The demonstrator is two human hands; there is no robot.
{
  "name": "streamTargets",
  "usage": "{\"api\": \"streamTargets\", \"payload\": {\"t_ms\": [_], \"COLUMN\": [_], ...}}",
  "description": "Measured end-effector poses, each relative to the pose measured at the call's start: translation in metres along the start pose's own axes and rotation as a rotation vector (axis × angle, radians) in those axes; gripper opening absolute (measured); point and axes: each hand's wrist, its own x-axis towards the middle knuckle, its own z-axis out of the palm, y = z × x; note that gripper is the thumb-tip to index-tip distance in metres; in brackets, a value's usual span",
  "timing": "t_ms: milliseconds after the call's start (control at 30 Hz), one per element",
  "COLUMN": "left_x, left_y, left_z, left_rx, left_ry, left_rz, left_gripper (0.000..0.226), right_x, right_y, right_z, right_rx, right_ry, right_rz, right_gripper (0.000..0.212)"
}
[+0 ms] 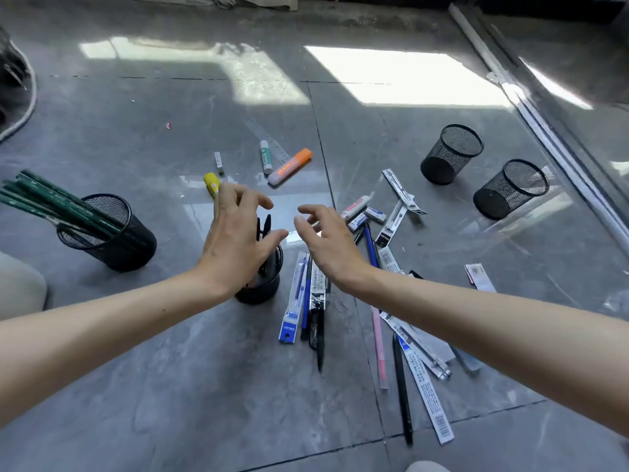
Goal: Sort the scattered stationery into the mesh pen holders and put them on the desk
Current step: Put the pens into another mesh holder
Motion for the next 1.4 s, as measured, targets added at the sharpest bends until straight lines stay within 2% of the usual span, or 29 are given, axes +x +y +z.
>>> {"api": "streamTargets", "payload": {"t_ms": [100, 267, 367, 467, 567, 700, 800, 867, 967, 1033, 1100, 1233, 1300, 1400], "left_x": [0.004, 0.008, 0.012, 0.010, 0.008, 0.008, 0.011, 0.014, 0.017, 0.015, 0.012, 0.009, 0.008, 0.006], "left_y": [0.025, 0.065, 0.079, 0.079, 0.072, 0.064, 0.066, 0.069, 0.071, 0.068, 0.064, 0.060, 0.061, 0.060], "left_z": [0.018, 0.067, 0.101, 0.125, 0.138, 0.149, 0.151, 0.146, 0.138, 0.137, 0.136, 0.125, 0.117, 0.104], "left_rx": [0.052, 0.072, 0.105, 0.222, 0.271, 0.340, 0.327, 0.221, 0.019, -0.143, -0.296, -0.522, -0.596, -0.632], "left_ry": [0.004, -0.019, -0.174, -0.379, -0.471, -0.501, -0.535, -0.547, -0.537, -0.560, -0.595, -0.655, -0.644, -0.614], "left_rz": [0.100, 0.378, 0.397, 0.206, -0.028, -0.061, -0.042, -0.108, -0.266, -0.365, -0.429, -0.495, -0.532, -0.556], "left_gripper": [0.034, 0.011, 0.017, 0.010, 0.018, 0.022, 0.020, 0.013, 0.019, 0.021, 0.022, 0.021, 0.019, 0.019], "right_x": [0.011, 0.021, 0.024, 0.023, 0.026, 0.034, 0.037, 0.035, 0.024, 0.016, 0.015, 0.017, 0.014, 0.010], "right_y": [0.036, 0.076, 0.098, 0.111, 0.111, 0.107, 0.109, 0.111, 0.104, 0.097, 0.097, 0.091, 0.087, 0.090], "right_z": [-0.019, -0.052, -0.064, -0.067, -0.066, -0.073, -0.076, -0.078, -0.086, -0.093, -0.099, -0.102, -0.101, -0.093], "right_rx": [-0.193, -0.327, -0.417, -0.434, -0.496, -0.490, -0.298, -0.087, 0.203, 0.392, 0.414, 0.390, 0.409, 0.353], "right_ry": [0.110, 0.202, 0.147, 0.118, 0.081, 0.061, 0.065, 0.084, 0.089, 0.086, 0.057, 0.018, 0.019, 0.006], "right_rz": [0.101, 0.239, 0.311, 0.319, 0.342, 0.421, 0.493, 0.536, 0.500, 0.496, 0.482, 0.441, 0.405, 0.320], "right_gripper": [0.029, 0.043, 0.043, 0.040, 0.028, 0.033, 0.037, 0.034, 0.014, 0.020, 0.033, 0.043, 0.039, 0.017]}}
